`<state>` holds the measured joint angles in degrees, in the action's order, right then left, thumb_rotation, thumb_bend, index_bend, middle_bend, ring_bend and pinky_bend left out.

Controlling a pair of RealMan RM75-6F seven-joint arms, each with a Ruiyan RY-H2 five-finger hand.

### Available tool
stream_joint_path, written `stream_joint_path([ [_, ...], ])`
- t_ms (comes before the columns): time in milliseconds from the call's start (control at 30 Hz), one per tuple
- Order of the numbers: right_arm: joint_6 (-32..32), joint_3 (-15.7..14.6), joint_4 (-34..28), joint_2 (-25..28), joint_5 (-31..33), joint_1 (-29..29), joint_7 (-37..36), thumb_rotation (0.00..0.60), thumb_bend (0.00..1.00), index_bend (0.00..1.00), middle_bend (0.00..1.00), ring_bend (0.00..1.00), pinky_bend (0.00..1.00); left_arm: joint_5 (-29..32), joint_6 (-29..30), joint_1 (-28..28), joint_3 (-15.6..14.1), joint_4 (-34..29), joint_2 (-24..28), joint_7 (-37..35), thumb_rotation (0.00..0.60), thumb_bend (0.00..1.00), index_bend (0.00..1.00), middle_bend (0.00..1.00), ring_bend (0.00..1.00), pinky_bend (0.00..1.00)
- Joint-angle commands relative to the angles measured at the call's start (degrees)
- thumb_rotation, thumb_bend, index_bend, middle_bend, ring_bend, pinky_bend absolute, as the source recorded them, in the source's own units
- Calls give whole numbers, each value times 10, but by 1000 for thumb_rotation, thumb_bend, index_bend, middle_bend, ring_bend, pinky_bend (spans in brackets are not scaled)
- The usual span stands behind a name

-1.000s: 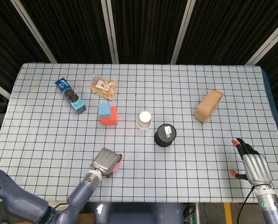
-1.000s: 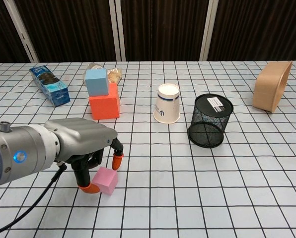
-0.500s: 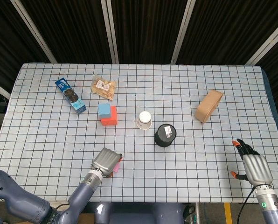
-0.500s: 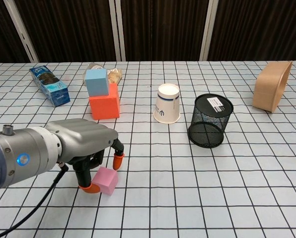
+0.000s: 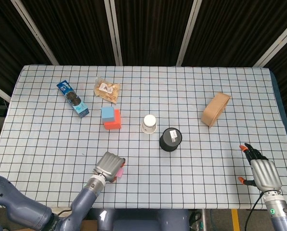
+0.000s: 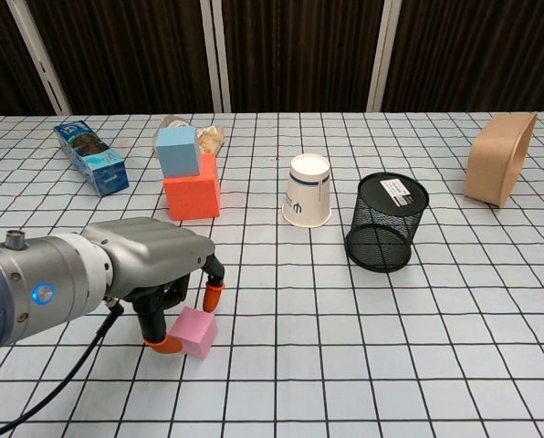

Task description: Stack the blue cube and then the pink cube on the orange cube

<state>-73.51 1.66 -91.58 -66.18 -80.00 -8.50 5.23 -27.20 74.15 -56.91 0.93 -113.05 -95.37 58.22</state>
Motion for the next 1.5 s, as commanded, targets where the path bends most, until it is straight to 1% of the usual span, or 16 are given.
stream_joint_path([
  [33,0,0,0,0,0,0,0,600,103,124,96,170,369,-1,-1,0,1,1,0,0,600,276,412,901,793,847],
  [333,1,0,0,0,1,0,0,600,103,124,96,170,370,-2,-1,3,2,4,-1,1,600,303,432,903,794,847],
  [667,2,0,0,0,2,-1,1,600,104,124,96,171,369,-4,-2,5,5,4,0,1,600,304,433,903,794,848],
  [800,2,0,0,0,2,0,0,600,103,124,96,170,369,-10,5,7,9,-10,10,-2,600,304,437,903,794,848],
  [933,2,0,0,1,2,-1,-1,600,103,124,96,170,369,-15,24,8,19,-36,32,1,600,304,441,903,794,847],
  [1000,2,0,0,1,1,-1,-1,600,103,124,96,171,370,-15,37,8,28,-50,45,3,600,304,441,903,793,847],
  [1100,1,-1,-1,1,0,0,-1,600,104,124,96,170,369,-10,57,8,49,-69,68,3,600,304,442,902,794,847],
  [1233,0,0,-1,1,1,0,-2,600,102,124,96,170,370,19,80,0,91,-84,103,10,600,304,450,902,794,847],
  [1433,3,-1,0,0,2,-1,1,600,104,124,96,170,369,41,104,-21,140,-63,130,31,600,304,459,902,793,847],
  [1500,6,-1,2,-3,5,-2,5,600,103,124,96,170,369,61,107,-34,169,-45,132,35,600,304,459,902,794,846],
])
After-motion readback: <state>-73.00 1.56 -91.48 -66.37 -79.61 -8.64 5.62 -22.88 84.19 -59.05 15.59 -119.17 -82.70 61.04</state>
